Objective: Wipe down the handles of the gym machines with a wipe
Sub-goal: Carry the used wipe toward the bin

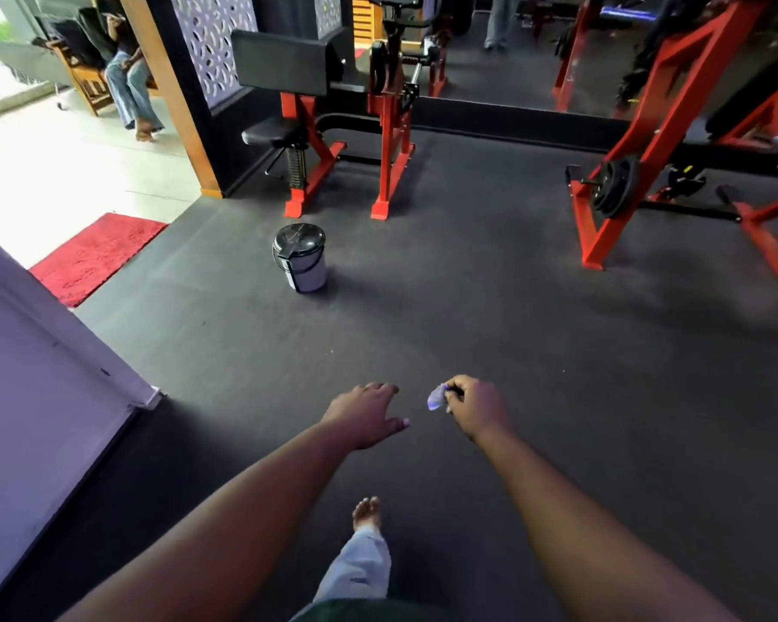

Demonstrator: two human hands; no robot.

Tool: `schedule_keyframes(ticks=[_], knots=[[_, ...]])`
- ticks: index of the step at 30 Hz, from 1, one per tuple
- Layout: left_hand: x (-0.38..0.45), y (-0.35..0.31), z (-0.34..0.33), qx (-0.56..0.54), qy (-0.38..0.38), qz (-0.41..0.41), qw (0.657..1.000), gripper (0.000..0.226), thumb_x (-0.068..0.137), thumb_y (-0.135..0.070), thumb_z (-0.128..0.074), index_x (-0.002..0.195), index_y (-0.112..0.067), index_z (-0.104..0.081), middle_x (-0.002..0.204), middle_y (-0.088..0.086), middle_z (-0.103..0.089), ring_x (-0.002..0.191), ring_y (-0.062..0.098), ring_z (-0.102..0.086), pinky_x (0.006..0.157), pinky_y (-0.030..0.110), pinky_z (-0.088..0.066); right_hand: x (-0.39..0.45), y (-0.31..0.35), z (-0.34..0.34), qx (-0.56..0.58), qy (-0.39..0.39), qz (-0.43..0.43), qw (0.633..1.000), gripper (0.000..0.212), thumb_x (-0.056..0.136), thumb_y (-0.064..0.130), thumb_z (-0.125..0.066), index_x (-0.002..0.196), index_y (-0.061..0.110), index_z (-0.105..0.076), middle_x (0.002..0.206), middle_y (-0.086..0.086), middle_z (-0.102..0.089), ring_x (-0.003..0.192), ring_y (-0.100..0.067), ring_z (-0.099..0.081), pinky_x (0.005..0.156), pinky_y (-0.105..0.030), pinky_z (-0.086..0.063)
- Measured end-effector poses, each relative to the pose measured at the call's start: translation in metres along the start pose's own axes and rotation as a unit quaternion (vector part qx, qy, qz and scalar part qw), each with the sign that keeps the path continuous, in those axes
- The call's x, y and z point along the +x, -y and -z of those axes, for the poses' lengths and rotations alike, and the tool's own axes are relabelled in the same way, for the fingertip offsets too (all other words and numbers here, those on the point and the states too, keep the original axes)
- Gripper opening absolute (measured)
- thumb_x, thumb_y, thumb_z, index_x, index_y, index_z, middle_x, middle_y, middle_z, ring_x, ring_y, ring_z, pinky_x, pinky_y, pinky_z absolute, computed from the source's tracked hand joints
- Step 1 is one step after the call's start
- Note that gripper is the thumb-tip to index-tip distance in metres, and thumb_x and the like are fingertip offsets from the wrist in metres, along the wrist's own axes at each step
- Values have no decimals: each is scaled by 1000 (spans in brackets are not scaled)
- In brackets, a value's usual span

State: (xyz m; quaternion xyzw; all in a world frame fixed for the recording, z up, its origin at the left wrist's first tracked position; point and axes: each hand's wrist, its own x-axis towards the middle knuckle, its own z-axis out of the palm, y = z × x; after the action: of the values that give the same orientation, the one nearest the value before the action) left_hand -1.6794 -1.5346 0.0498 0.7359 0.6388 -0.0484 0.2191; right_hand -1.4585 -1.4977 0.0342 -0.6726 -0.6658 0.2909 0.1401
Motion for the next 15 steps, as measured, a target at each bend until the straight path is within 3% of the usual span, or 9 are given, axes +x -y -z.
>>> schedule_keyframes(ticks=[11,15], knots=[[250,53,123,-6,10,8,1000,73,94,-69,-53,151,-25,-41,154,0,-47,139,26,-47,105,43,-47,265,51,67,-33,-15,-5,999,15,92,33,-59,98,30,-73,80,7,-75,79,-19,-69,70,-31,-55],[333,57,156,-7,12,19,1000,74,93,-69,-54,151,-26,-40,155,-1,-46,139,25,-46,106,44,-46,355,55,84,-31,-10,6,999,16,90,34,-59,98,31,-72,83,6,-76,81,-21,-70,71,-35,-57]])
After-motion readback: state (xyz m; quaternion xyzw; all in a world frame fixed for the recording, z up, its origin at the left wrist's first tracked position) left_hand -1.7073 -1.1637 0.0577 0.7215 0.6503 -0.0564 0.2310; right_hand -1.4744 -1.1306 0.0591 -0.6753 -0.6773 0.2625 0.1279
